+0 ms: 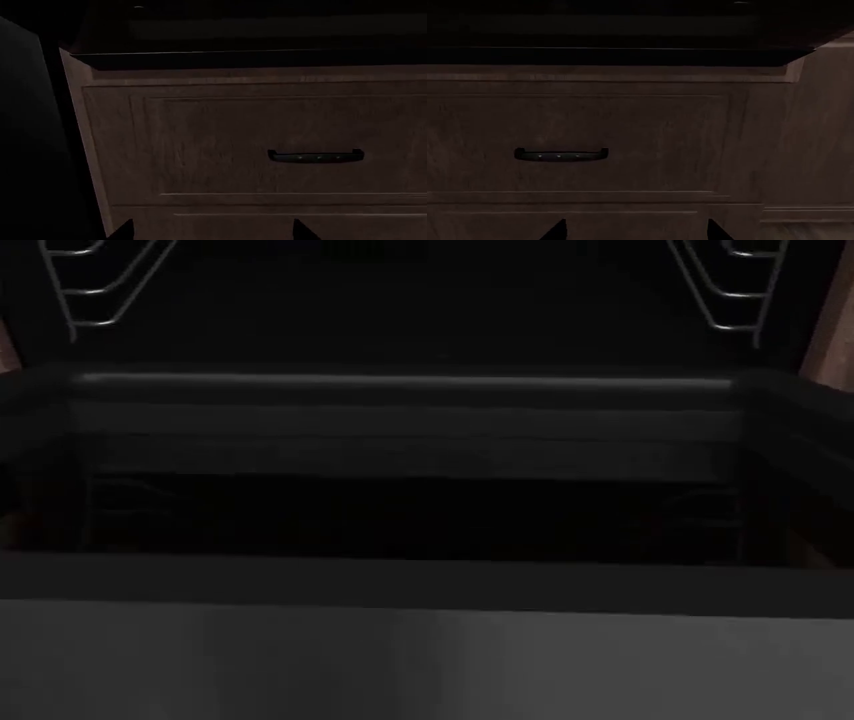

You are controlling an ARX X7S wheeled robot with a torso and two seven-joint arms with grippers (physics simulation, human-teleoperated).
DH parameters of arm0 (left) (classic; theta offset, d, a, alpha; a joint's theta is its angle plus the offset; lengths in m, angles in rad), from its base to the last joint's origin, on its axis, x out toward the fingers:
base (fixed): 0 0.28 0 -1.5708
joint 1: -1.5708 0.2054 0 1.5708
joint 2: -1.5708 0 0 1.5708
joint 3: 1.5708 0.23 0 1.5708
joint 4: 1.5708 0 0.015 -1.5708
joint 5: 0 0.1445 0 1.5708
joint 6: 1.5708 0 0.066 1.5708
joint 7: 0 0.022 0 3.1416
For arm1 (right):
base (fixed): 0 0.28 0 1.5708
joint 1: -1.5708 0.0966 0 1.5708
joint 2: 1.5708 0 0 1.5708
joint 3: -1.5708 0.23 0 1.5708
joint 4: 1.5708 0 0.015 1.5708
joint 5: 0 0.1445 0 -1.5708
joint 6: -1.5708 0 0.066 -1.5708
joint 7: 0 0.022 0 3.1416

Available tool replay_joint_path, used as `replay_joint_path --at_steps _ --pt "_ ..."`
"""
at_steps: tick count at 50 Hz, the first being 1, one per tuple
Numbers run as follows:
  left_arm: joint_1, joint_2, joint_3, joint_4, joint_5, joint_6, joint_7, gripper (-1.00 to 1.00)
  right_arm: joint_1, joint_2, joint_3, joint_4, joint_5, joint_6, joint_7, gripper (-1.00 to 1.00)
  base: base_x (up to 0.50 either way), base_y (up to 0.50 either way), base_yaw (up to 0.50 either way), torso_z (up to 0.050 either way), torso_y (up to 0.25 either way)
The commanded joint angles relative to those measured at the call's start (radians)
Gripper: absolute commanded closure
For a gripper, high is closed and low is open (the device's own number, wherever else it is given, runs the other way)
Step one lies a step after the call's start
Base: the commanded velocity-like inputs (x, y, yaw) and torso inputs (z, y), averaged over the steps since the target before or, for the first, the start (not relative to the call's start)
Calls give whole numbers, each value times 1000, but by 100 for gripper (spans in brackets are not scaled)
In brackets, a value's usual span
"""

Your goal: Close the oven door

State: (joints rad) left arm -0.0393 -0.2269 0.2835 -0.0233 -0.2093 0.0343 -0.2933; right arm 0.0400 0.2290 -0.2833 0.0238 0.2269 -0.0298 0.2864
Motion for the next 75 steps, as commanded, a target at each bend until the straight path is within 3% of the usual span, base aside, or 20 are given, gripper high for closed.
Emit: replay_joint_path --at_steps 1,33,41,42,47,52,58,62,65,69,75 --pt "-1 -2 5 -1 -3 3 -4 -100 4 3 -4 10 3 -9 0 -100 297 -172 0 0 0" --pt "-19 -9 12 -3 2 -31 -41 -100 -9 19 -17 -33 16 -6 11 -100 201 -68 0 0 0" --pt "-25 -22 -22 80 -64 -89 -45 -100 -10 32 -3 -110 16 49 53 -100 0 0 0 0 0" --pt "-25 -37 -57 171 -80 -103 -73 -100 -25 52 8 -218 7 107 91 -100 0 0 0 0 0" --pt "-33 -72 -101 344 -88 -208 -150 -100 -11 92 52 -382 111 268 105 -100 0 0 0 0 0" --pt "-133 -110 -154 525 -187 -485 -227 -100 31 153 102 -623 179 419 159 -100 0 0 0 0 0" --pt "-221 -171 -191 649 -244 -667 -275 -100 114 198 153 -773 260 578 215 -100 0 0 0 0 0" --pt "-310 -197 -255 706 -398 -810 -257 -100 204 212 201 -806 316 634 234 -100 0 0 0 0 0" --pt "-383 -214 -227 730 -374 -866 -296 -100 285 223 226 -835 369 712 262 -100 0 0 0 0 0" --pt "-481 -207 -273 756 -452 -969 -335 -100 458 209 244 -851 501 869 310 -100 0 0 0 0 5" --pt "-592 -213 -326 750 -531 -1060 -357 -100 641 209 191 -824 518 989 354 -100 0 0 0 0 0"
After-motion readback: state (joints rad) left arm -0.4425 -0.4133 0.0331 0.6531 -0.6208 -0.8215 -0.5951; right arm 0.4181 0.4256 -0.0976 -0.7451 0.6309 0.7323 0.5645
